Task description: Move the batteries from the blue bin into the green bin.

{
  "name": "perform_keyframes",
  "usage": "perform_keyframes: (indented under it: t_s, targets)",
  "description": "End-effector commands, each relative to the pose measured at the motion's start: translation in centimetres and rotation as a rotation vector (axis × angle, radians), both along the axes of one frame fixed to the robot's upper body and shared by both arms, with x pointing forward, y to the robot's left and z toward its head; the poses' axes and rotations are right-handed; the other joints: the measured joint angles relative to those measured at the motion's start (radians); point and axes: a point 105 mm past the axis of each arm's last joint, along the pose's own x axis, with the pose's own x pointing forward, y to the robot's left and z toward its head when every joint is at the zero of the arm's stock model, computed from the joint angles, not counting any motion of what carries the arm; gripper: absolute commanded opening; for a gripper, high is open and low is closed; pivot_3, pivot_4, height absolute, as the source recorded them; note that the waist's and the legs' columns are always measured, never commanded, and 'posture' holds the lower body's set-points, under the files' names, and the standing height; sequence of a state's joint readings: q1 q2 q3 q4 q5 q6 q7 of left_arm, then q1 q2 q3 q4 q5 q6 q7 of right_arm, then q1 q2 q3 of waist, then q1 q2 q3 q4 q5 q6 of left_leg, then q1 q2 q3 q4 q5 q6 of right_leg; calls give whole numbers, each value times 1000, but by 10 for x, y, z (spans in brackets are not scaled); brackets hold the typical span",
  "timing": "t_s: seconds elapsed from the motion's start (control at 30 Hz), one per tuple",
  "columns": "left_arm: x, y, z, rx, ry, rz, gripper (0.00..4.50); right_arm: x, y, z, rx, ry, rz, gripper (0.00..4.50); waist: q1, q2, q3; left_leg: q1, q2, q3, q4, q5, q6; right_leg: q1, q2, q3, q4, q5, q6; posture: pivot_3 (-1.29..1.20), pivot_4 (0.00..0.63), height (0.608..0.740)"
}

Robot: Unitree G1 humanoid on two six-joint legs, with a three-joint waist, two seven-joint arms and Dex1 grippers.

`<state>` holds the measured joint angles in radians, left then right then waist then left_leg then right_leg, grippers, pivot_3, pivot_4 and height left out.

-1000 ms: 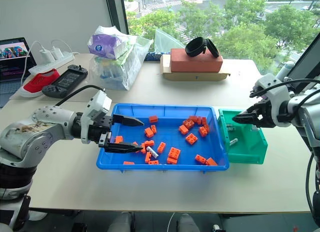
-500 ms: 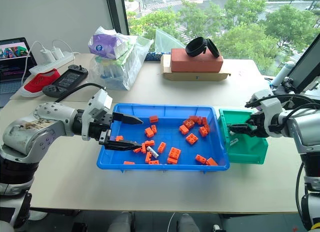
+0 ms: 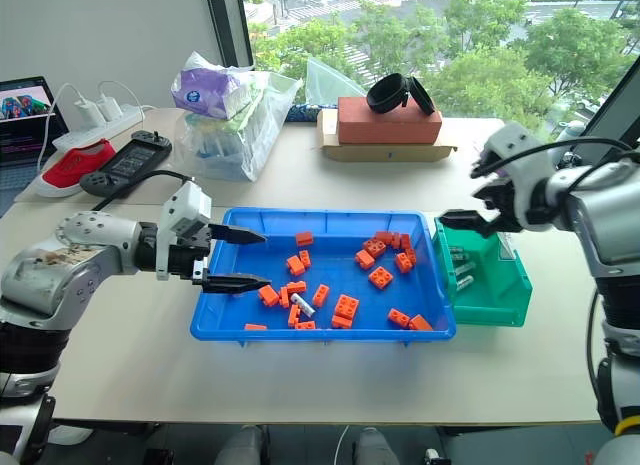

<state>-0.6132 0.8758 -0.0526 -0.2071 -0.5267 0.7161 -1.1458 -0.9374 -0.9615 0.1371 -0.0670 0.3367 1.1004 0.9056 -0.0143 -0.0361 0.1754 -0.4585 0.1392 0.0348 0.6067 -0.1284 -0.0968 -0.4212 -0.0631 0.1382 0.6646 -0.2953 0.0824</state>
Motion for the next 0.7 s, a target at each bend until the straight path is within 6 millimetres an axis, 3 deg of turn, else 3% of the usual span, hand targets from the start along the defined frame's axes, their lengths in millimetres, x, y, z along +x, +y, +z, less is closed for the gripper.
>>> perform_keyframes:
  t_s: [0.03,0.13,0.2,0.33,0.47,0.7]
  targets:
    - [5,21,10,9,-55,86,4500,-5,46,1,23,0,146,4372,-1,0,0,0,0,0,0,0,0,0,0,0,1,0,0,0,150,736]
    - [5,43,6,43,-51,150,4500,-11,109,-34,35,98,308,4372,-1,0,0,0,0,0,0,0,0,0,0,0,1,0,0,0,150,736]
    - [1,46,7,42,-53,151,4500,-15,125,-51,2,130,351,4372,1,0,0,0,0,0,-1,0,0,-1,0,0,1,0,0,0,150,736]
    - [-7,48,9,32,-52,157,4500,-14,138,-76,-64,167,337,4372,18,0,0,-3,0,0,0,0,0,-2,0,-2,1,0,0,0,150,736]
    - [-11,44,8,12,-51,163,4500,-31,154,-91,-105,216,405,4372,27,0,0,-3,1,0,0,0,0,-2,0,-3,1,0,0,0,150,736]
    - [-10,46,7,23,-49,184,4500,-30,148,-98,-141,225,378,4372,24,0,0,-3,1,-1,0,0,0,-2,0,-3,2,0,-1,0,150,736]
